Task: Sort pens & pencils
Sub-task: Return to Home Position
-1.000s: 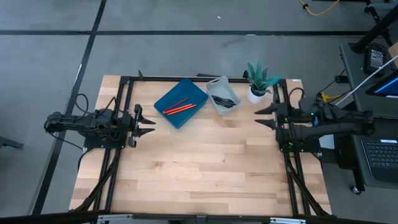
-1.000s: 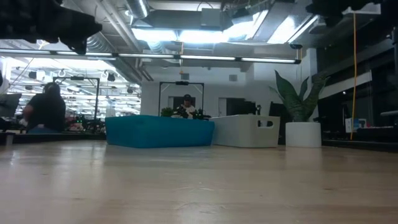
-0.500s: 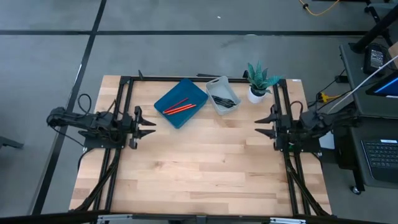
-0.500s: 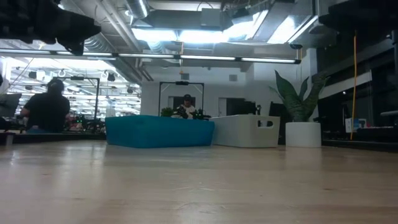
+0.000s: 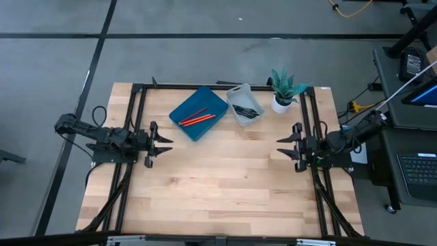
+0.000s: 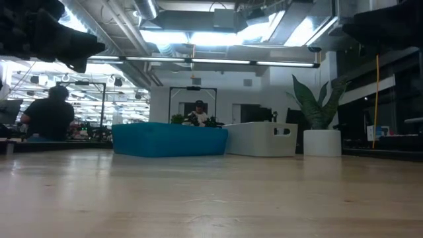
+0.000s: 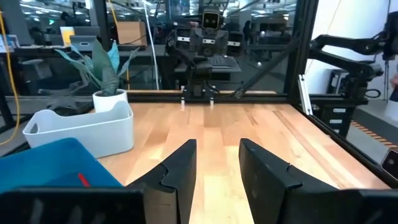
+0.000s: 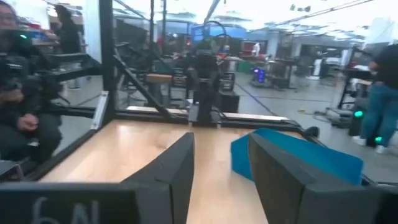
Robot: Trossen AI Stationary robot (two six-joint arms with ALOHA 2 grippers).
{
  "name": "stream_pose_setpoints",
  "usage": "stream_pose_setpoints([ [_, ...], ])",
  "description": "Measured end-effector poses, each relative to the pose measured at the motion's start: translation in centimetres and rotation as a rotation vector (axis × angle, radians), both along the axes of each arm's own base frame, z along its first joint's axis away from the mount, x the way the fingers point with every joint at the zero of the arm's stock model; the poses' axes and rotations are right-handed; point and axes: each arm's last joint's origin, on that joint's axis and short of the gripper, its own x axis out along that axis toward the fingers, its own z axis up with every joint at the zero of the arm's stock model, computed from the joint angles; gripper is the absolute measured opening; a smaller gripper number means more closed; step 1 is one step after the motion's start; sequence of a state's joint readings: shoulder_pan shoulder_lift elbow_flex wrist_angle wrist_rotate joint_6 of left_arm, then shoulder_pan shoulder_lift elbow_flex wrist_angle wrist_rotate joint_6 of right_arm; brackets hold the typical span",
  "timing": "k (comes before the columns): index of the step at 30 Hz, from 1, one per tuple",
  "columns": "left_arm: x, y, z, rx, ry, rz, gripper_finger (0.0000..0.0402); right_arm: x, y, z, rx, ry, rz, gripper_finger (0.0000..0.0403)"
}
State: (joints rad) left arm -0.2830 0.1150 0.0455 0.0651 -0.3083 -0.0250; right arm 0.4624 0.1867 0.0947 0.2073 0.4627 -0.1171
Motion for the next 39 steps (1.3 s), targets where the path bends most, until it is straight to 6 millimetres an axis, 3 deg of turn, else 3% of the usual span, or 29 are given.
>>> stream_pose_setpoints([
  [7,0.1,-0.3,-0.8,-0.003,-0.010,-0.007,0.0115,-0.2,0.7,-0.3,-0.005,-0.019,0.041,0.0152],
  [11,0.0,-0.4,-0.8,0.000,-0.017,0.010,0.0115,-0.1,0.9,-2.1,0.001,-0.007,0.020,0.0152],
  [35,-0.2,-1.1,-1.3,0.092,0.040,-0.056,0.0115,-0.1,0.9,-2.6,-0.035,0.036,0.003,0.0152],
  [39,-0.2,-1.0,-1.3,0.131,0.039,-0.045,0.0115,-0.1,0.6,-2.6,-0.049,0.043,-0.085,0.0152],
])
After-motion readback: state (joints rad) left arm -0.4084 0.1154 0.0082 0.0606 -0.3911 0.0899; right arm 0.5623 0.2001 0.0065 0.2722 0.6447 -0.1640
